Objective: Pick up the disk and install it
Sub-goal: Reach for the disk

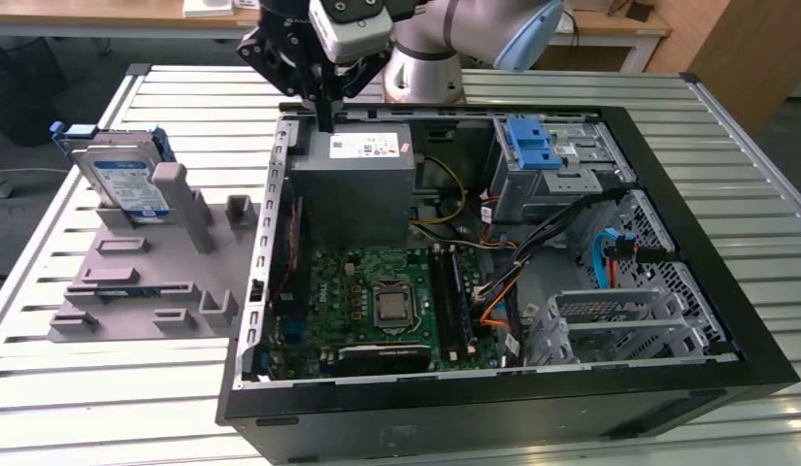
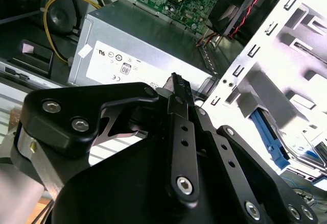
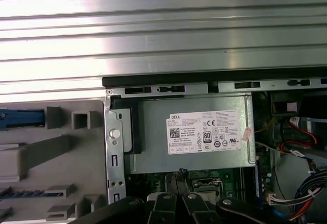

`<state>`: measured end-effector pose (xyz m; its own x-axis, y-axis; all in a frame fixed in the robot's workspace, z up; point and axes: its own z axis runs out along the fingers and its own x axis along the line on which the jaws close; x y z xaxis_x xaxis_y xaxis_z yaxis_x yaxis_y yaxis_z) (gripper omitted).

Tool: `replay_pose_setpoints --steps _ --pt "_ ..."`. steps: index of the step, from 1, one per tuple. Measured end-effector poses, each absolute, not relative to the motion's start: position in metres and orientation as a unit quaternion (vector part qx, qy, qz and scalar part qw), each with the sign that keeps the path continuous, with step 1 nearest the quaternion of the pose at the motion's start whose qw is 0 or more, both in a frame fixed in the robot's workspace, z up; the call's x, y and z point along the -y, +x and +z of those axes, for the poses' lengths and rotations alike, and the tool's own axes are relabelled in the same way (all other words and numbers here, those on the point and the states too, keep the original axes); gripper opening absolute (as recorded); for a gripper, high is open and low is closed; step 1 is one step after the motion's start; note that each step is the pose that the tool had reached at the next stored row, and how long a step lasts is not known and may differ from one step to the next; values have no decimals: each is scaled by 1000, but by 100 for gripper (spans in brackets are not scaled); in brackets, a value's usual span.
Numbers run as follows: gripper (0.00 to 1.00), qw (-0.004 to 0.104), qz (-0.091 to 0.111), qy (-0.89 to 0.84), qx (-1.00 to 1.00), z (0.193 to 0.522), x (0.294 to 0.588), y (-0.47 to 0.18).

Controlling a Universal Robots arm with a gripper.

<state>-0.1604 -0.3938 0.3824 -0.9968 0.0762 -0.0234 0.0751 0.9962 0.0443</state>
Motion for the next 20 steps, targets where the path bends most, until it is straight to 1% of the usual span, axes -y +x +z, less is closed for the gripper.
replay_pose_setpoints --steps 20 --pt "11 13 22 38 -999 381 391 -167"
